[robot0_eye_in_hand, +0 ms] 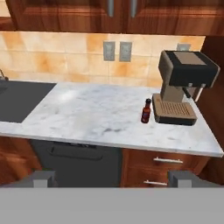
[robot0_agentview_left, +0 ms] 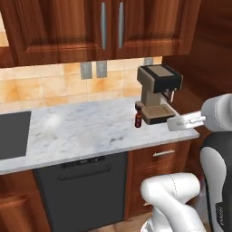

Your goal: Place the condiment bottle and condiment bottle from the counter to the top shelf of the fridge. If the existing items in the fridge are on the top shelf, move them to other shelves.

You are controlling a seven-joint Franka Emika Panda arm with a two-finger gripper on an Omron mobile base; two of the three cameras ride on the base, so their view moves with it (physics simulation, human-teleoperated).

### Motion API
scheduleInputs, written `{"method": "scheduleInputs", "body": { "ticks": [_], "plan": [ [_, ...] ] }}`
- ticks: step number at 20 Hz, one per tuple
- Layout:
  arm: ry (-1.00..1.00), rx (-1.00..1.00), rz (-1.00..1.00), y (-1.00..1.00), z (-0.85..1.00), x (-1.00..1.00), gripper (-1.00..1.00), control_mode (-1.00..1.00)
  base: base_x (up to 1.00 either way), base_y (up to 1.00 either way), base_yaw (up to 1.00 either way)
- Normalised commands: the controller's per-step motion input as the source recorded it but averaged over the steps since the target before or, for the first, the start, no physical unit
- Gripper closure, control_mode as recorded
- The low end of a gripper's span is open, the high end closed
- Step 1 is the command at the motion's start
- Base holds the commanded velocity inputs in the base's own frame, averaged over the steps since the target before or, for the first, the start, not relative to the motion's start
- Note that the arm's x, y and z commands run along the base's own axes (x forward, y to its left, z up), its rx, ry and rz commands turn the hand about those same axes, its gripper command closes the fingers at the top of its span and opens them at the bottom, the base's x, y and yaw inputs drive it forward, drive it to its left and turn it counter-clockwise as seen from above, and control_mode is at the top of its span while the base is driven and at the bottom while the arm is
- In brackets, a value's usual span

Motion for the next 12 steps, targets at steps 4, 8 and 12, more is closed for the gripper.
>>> {"method": "scheduleInputs", "body": {
  "ticks": [4, 8, 12],
  "plan": [
    [0.0, 0.0, 0.0, 0.0, 0.0, 0.0, -1.0, 1.0, 1.0, 0.01, -0.11],
    [0.0, 0.0, 0.0, 0.0, 0.0, 0.0, -1.0, 1.0, 0.71, 0.0, -0.1],
    [0.62, -0.01, -0.17, -0.18, -0.84, 0.19, -1.0, -1.0, 0.0, 0.0, 0.0]
  ]
}}
